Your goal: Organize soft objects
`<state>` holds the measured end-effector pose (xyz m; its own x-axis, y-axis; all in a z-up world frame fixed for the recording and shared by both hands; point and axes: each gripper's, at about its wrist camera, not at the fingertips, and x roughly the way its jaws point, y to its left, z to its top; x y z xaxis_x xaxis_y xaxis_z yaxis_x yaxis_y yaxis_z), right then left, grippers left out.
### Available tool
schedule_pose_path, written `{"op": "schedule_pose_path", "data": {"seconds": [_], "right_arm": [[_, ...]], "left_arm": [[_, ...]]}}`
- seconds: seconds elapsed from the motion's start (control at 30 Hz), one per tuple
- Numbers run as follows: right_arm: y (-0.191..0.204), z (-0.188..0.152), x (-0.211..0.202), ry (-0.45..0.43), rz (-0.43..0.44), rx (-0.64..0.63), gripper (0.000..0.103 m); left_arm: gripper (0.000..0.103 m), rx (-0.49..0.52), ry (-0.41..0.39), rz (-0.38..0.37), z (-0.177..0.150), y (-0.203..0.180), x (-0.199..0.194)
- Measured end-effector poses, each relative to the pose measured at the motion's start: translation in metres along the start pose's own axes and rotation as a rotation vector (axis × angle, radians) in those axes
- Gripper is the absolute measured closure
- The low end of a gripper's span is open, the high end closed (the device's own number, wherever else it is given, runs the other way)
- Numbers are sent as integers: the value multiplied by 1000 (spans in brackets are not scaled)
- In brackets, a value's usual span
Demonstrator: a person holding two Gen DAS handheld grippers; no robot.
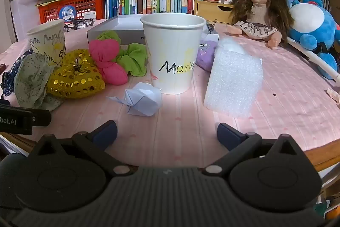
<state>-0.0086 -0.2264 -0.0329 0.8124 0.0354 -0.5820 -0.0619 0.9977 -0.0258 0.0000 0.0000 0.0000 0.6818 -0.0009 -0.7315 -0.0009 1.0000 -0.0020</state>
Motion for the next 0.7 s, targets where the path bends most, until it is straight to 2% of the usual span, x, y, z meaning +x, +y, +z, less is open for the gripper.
{"op": "schedule_pose_path", "data": {"seconds": [0.7], "right_arm": [[0,0,-1,0,0,-1,0]], "left_arm": [[0,3,7,3,0,0,0]]}}
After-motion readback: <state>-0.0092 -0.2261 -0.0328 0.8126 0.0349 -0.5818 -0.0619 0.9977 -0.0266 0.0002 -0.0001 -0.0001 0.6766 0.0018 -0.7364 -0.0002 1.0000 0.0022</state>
